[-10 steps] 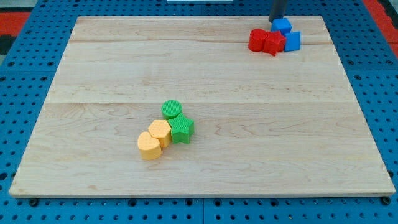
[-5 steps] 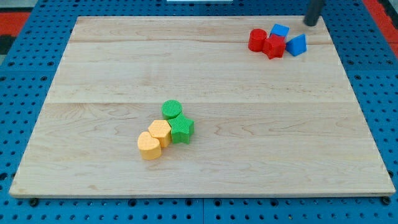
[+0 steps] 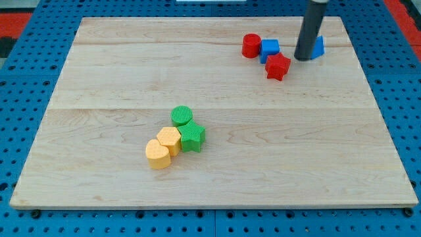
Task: Move the blue cube along with red star to the centre right of the board
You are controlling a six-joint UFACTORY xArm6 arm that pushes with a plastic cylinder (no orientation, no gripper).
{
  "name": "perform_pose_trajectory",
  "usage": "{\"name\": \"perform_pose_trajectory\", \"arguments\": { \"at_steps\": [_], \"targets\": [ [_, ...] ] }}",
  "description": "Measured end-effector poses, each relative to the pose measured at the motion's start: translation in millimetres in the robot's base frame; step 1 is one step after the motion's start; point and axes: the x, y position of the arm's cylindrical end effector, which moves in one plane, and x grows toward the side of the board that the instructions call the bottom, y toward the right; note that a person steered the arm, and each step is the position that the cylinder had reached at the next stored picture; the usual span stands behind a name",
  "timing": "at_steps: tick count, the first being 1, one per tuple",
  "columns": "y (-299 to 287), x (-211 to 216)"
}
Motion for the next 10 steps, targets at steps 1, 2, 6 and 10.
{"name": "perform_pose_trajectory", "arguments": {
  "at_steps": [1,2,6,10],
  "targets": [
    [60,20],
    [93,-16],
    [-15,-64],
    [-122,-39]
  ]
}}
